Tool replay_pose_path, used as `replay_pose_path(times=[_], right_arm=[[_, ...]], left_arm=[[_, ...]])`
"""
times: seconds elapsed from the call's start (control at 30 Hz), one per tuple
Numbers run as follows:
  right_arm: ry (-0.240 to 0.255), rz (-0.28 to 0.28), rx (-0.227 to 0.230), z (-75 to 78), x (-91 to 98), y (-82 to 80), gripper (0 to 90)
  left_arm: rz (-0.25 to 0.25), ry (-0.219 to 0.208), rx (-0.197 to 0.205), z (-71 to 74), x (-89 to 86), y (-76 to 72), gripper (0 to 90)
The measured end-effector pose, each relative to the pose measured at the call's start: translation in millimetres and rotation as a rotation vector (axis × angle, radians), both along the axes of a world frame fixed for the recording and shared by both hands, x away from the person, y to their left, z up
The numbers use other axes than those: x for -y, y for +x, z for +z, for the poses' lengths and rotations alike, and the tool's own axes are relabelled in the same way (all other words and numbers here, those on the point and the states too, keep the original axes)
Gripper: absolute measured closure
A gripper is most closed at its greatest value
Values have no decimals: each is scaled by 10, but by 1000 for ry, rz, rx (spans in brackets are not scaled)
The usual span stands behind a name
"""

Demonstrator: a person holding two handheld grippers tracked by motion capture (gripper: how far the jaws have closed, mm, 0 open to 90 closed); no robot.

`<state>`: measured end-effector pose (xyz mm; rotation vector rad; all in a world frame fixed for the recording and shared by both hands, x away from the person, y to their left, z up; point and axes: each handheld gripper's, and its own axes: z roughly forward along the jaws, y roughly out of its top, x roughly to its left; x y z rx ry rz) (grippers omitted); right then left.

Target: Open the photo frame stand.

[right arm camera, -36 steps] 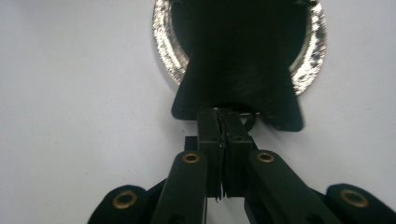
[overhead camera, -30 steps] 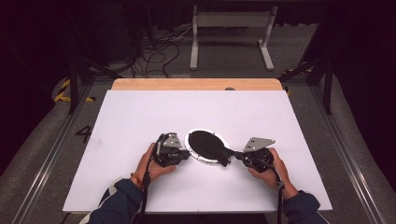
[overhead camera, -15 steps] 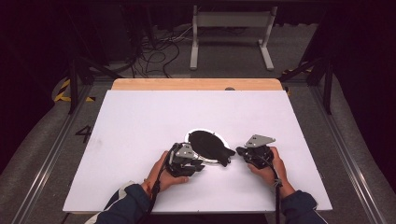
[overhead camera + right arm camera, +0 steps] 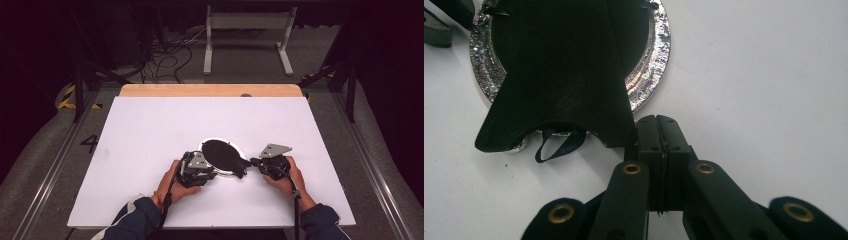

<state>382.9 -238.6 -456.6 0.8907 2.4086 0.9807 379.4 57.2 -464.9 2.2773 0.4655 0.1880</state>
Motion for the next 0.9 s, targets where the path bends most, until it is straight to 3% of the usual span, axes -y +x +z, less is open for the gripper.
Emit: replay_pose_path(times=[0.63,0.8,0.9], right_arm=[[-17,126,-48,30,-214,-181,900],[-9,132,-65,33,-233,-185,900],[26,134,-100,32,-263,-181,900]], left_arm=[[89,31,35,16,-145,151,723],[96,12,31,1,-167,200,690],[121,17,56,-3,-187,237,691]])
